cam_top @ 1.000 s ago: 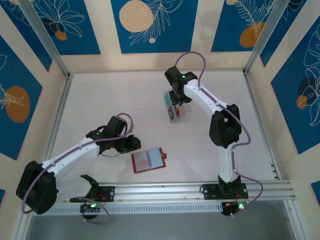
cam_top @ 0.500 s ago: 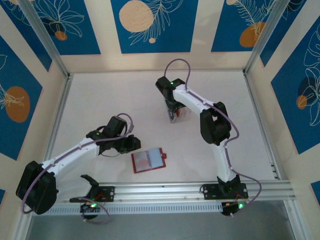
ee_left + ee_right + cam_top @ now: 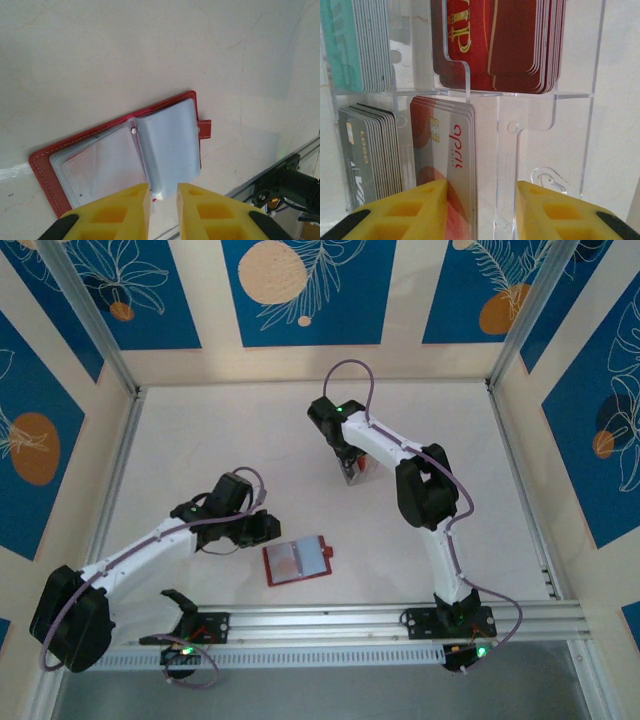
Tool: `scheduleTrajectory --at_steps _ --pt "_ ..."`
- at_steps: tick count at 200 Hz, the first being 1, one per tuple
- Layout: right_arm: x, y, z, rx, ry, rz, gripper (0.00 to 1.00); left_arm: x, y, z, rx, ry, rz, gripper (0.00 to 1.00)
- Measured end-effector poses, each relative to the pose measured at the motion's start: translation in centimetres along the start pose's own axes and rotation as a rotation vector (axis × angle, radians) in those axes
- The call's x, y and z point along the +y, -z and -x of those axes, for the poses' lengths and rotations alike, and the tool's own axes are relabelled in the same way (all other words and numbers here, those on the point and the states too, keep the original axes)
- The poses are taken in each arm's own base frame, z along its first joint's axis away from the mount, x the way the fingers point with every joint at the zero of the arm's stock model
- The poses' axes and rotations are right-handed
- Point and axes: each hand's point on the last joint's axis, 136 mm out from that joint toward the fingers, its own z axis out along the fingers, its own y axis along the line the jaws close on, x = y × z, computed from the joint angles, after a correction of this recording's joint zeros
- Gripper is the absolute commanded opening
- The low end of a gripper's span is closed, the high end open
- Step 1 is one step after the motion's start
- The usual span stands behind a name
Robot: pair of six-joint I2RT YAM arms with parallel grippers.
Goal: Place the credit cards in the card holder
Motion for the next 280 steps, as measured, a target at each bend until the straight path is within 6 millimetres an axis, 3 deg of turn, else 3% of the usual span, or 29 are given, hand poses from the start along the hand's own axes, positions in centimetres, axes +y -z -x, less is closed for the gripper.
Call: scheduleTrajectory --at_steps 74,199,280 --pt "-0.46 -0.12 0.03 0.0 0.021 -0.015 0.26 0.23 -0.16 -0.12 0.001 0.003 0.002 0.21" --pt "-0.58 -0.31 -0.02 0.007 0.021 -0.003 0.33 0.47 -0.32 -0.27 0.004 0.005 0.004 0.21" --pt "-0.76 -0.38 0.01 0.006 0.02 -0.01 0.24 0.44 -0.12 -0.33 -0.002 0.002 -0.001 0.21"
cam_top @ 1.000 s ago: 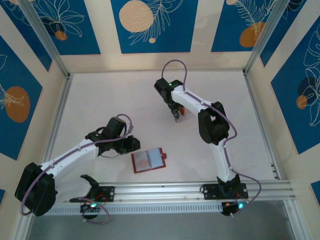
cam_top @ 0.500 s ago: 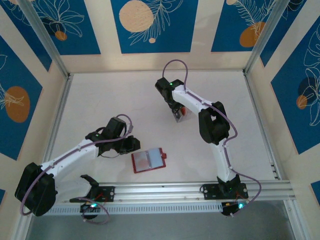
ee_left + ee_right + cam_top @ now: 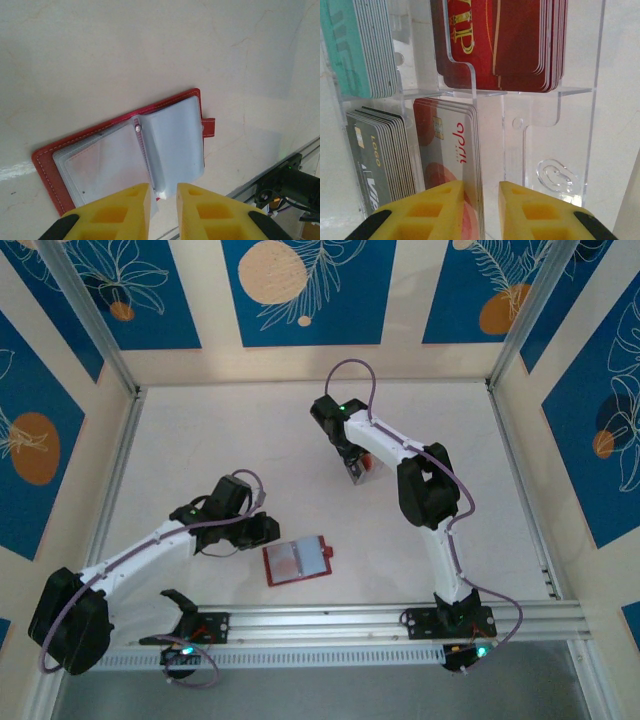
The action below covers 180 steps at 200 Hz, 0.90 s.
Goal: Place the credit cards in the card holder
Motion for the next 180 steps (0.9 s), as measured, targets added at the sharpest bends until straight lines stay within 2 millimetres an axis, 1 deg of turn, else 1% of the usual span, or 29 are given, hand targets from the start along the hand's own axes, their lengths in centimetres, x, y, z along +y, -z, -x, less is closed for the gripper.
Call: scheduleTrajectory --at_steps 27,71,90,131,160,180 --pt "-0.2 0.0 0.0 -0.003 0.004 -0.013 0.21 0.1 0.0 0.0 0.0 0.001 0.0 0.2" --pt "-0.5 0.0 0.2 -0.008 0.021 -0.03 0.19 0.1 0.0 -0.1 0.002 0.002 0.002 0.2" --pt "-0.6 0.0 0.2 -0.008 0.027 -0.033 0.16 0.2 -0.1 -0.1 0.002 0.003 0.002 0.2" --pt "-0.8 0.0 0.2 -0.009 0.037 -0.037 0.14 0.4 -0.2 -0.3 0.006 0.006 0.007 0.2" --pt "-1.1 0.5 0.3 -0.019 0.036 -0.038 0.13 0.5 -0.2 -0.3 0.007 0.006 0.008 0.2" --pt "-1.5 0.8 0.4 -0.028 0.034 -0.041 0.1 0.5 -0.2 -0.3 0.007 0.006 0.008 0.21"
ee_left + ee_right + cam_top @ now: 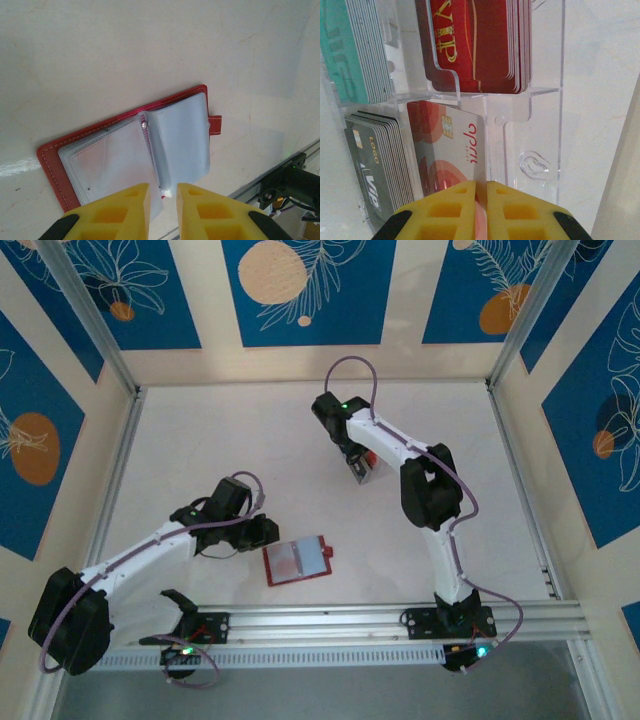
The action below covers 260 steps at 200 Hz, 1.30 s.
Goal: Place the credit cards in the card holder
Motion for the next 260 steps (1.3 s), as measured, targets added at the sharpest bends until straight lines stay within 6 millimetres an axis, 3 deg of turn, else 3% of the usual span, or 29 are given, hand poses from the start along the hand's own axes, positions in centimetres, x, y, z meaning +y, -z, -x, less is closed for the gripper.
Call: scheduleTrajectory --at_steps 79,176,216,260 --pt "0.0 0.5 -0.1 0.004 0.023 0.017 0.0 -0.1 -0.1 0.2 -0.009 -0.005 -0.009 0.2" --pt "0.3 2.4 0.3 -0.006 0.014 0.103 0.0 -0.1 -0.1 0.2 -0.008 -0.006 -0.009 0.21" --pt "-1.1 4.8 0.8 -0.059 -0.015 0.111 0.0 0.3 -0.6 0.1 0.007 0.003 0.006 0.21" --pt "-2.2 9.2 0.6 -0.157 -0.075 0.19 0.0 0.7 -1.3 -0.3 0.038 0.009 0.023 0.21"
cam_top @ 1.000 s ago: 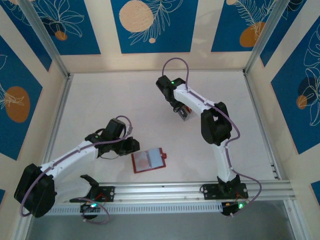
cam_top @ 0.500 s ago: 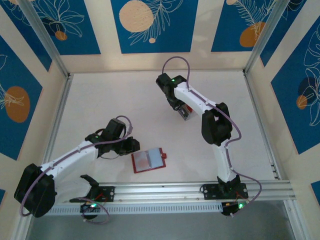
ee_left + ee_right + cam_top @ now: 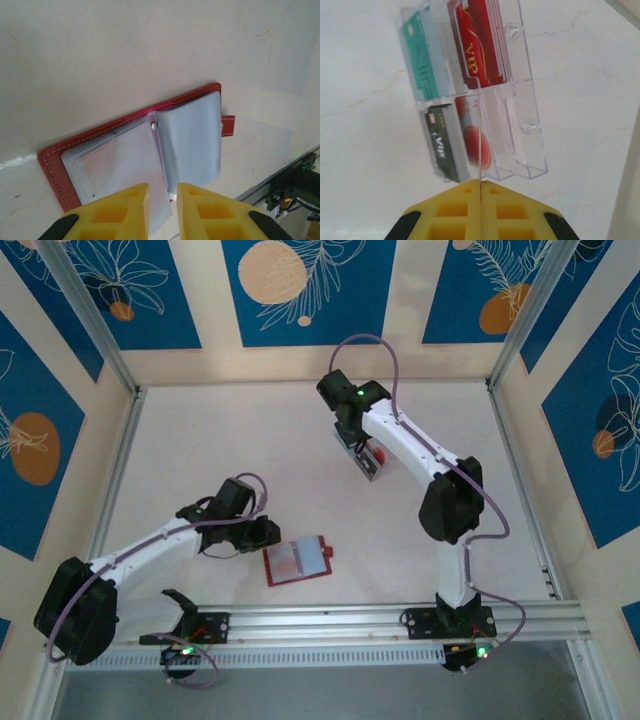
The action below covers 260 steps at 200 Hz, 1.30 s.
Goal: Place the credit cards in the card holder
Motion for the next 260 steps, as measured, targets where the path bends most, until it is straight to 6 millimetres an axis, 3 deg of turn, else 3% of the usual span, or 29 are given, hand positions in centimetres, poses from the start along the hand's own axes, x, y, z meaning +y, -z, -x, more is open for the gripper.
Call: scheduleTrajectory --at_steps 20,70,97,155,184,237,260 --pt "1.3 2.4 -1.4 -0.048 -0.026 0.104 0.0 -0.2 -0.3 -0.2 0.013 -0.007 0.003 0.21" --pt "7.7 7.5 -6.8 -0.135 -0.139 0.518 0.0 0.1 -1.5 -1.1 0.067 -0.031 0.034 0.21" --pt "10.7 7.5 -9.5 -0.129 -0.23 0.711 0.0 0.6 -2.1 -1.4 0.089 -0.026 0.054 0.21" --pt "17.5 4.9 -15.4 -0.037 -0.354 0.986 0.0 2.1 -3.6 -1.8 0.129 -0.005 0.108 0.19" --pt "19.1 5.0 -16.0 -0.047 -0.394 1.078 0.0 2.8 -4.0 -1.9 0.131 0.0 0.129 0.19" --pt "20.6 6.0 -15.2 -0.089 -0.421 1.208 0.0 3.3 -3.6 -1.9 0.104 -0.004 0.146 0.19" --pt "21.8 5.5 -15.3 -0.069 -0.413 1.235 0.0 3.3 -3.6 -1.9 0.102 -0.004 0.148 0.19"
